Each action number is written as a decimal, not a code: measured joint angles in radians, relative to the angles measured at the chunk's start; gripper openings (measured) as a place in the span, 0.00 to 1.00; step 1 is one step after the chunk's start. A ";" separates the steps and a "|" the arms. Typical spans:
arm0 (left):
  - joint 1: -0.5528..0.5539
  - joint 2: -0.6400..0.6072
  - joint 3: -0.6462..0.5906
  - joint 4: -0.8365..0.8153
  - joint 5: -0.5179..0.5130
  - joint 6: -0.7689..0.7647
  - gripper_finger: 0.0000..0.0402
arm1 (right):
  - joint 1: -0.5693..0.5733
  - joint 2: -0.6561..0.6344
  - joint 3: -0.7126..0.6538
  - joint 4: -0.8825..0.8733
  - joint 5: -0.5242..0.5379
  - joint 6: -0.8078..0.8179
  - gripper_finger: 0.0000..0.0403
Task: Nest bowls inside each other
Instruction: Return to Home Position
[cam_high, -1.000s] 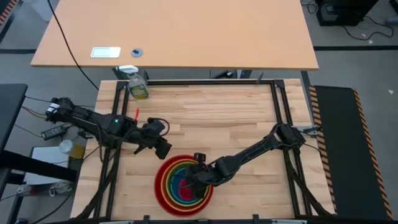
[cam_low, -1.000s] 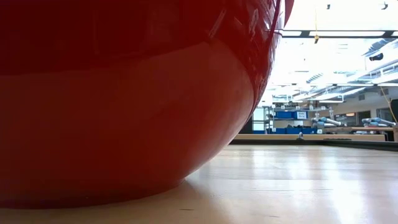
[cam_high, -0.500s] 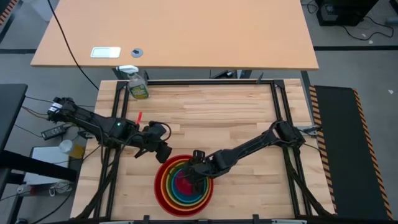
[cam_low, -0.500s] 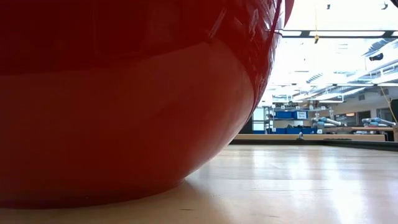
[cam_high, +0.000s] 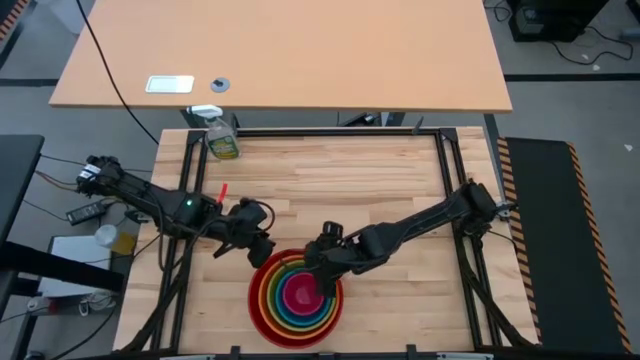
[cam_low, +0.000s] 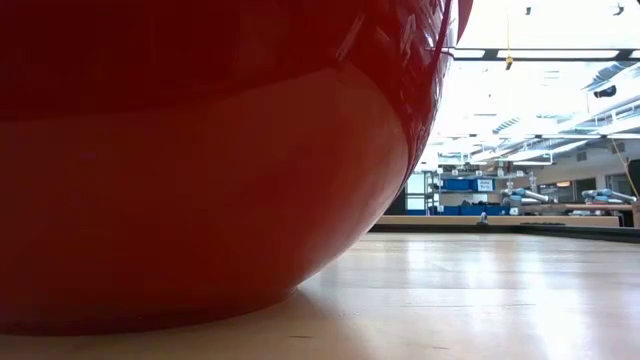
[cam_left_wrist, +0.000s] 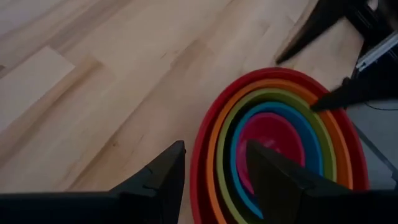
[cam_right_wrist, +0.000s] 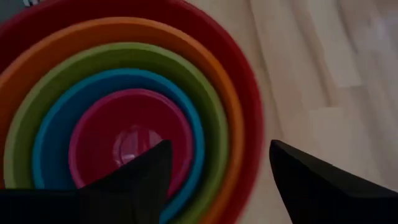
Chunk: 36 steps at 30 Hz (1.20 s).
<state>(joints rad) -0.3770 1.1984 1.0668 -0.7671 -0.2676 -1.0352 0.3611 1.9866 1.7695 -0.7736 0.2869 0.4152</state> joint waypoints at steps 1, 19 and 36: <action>-0.003 0.000 0.000 0.001 0.000 0.002 0.43 | 0.000 -0.009 0.000 -0.019 0.010 0.000 0.67; -0.184 -0.046 0.000 0.060 -0.154 0.064 0.43 | 0.156 -0.388 -0.193 -0.074 0.237 0.105 0.59; 0.000 -0.358 -0.012 -0.066 -0.264 0.245 0.23 | 0.031 -1.001 -0.948 0.530 0.165 0.110 0.54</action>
<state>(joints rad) -0.3772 0.8403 1.0547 -0.8328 -0.5312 -0.7903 0.3918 0.9860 0.8220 -0.2435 0.4524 0.5252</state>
